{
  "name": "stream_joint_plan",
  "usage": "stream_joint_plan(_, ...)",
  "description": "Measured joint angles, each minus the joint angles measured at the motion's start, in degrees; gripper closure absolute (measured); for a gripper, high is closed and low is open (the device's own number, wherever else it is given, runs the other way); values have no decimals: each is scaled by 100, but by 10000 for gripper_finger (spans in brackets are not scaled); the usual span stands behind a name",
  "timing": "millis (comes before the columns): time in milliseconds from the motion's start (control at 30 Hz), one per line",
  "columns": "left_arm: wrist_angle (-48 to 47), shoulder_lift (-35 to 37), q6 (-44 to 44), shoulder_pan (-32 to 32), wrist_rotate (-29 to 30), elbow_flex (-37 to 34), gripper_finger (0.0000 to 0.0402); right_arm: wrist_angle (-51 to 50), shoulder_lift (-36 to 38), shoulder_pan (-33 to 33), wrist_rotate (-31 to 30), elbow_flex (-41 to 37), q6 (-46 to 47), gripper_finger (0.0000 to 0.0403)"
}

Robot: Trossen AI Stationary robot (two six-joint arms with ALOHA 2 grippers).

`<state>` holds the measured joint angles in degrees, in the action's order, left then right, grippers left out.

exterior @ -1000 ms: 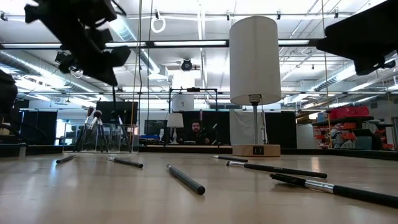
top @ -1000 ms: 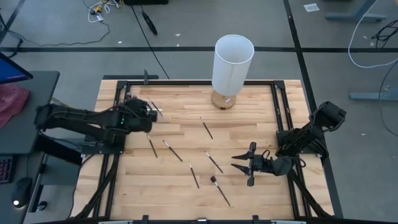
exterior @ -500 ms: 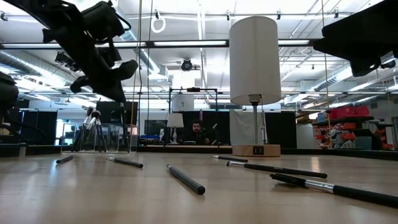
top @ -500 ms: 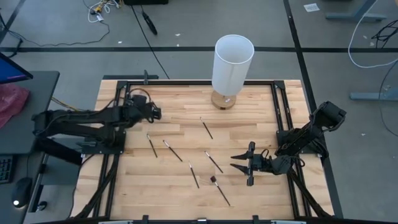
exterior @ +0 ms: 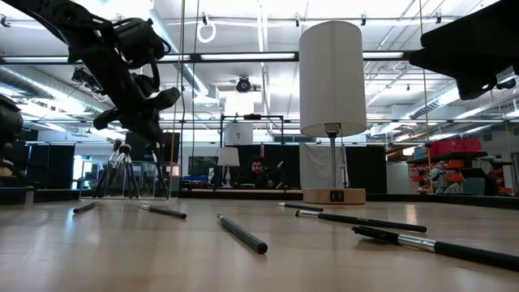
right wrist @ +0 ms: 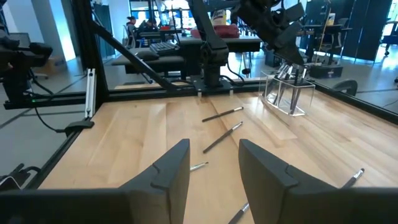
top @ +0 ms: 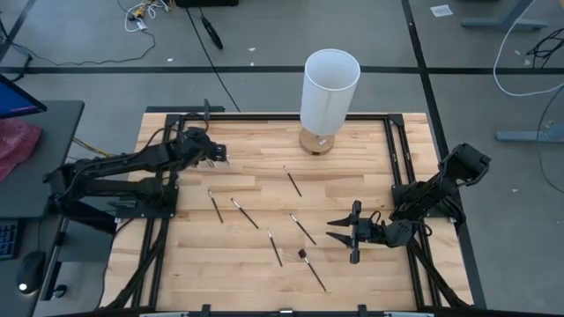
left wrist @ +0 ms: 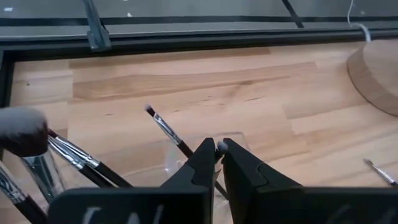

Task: Put items in baskets/containers
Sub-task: Put the black eyeshadow brush into the transparent organizer

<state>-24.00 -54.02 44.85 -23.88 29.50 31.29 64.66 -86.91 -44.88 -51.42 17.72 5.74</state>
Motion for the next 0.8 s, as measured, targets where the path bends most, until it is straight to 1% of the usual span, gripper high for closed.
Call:
stream_joint_plan(133, -1, 0, -97, -8, -3, 0, 371, 0, 0, 0, 0, 0, 0, 265)
stream_joint_plan(300, -77, 0, -117, -8, 75, 0, 340, -2, 0, 0, 0, 0, 0, 266)
stream_joint_plan(533, -463, -2, -53, -7, 664, 0, 295, -2, 0, 0, -2, 0, 2, 266)
stream_joint_plan(633, -446, -2, -102, -8, 892, 0, 285, -4, 0, 1, -2, 0, 2, 266)
stream_joint_plan(800, -252, 4, -505, -6, 1116, 18, 273, -4, 0, 1, -2, 0, 2, 266)
